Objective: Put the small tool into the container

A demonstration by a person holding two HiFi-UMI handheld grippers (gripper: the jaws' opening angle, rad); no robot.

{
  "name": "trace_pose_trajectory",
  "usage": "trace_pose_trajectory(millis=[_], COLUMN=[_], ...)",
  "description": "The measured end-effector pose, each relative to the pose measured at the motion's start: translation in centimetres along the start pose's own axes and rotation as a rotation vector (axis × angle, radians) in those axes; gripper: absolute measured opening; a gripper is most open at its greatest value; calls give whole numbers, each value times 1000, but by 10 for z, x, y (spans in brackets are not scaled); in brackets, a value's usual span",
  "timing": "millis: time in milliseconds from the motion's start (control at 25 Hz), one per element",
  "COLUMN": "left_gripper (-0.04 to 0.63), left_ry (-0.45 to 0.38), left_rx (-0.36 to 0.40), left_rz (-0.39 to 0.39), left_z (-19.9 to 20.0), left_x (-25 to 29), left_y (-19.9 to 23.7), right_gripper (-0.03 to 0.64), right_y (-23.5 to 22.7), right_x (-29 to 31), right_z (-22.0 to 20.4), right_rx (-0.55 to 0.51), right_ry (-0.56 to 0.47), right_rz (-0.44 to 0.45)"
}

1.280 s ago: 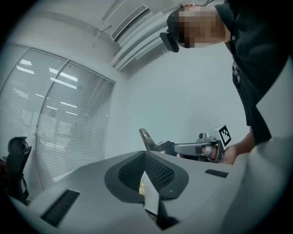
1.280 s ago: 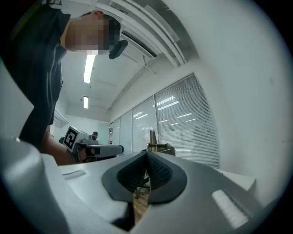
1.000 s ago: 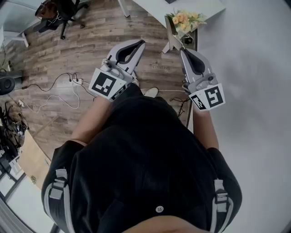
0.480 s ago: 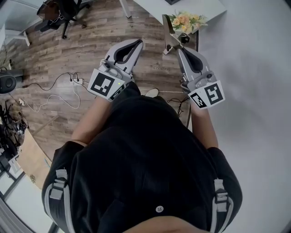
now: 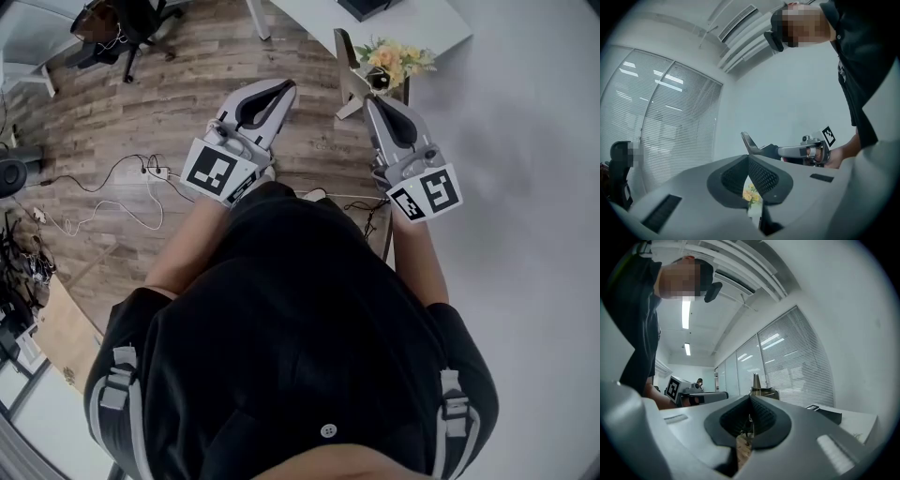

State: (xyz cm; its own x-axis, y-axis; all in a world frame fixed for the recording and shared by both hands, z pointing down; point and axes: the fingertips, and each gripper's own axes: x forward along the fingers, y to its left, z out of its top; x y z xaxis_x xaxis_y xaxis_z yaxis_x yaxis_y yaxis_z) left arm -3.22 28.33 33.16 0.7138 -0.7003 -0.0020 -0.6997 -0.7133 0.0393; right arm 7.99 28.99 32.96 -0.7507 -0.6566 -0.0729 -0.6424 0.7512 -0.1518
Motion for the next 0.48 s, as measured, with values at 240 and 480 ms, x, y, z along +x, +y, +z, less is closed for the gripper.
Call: trace_pose_trajectory(millis=[240,480], left_gripper=[8,8], left_ry=[-1,-2], left_rx=[-17,-42], left_rz=[-7,-18], left_z=[3,-6], left_x=[7,15], left_y=[60,140], right_gripper=[12,12], right_y=[-10,-28], right_x=[59,134], right_z=[0,-15], right_rx=[9,2], right_ry=[20,40], right_rz=[-4,-26])
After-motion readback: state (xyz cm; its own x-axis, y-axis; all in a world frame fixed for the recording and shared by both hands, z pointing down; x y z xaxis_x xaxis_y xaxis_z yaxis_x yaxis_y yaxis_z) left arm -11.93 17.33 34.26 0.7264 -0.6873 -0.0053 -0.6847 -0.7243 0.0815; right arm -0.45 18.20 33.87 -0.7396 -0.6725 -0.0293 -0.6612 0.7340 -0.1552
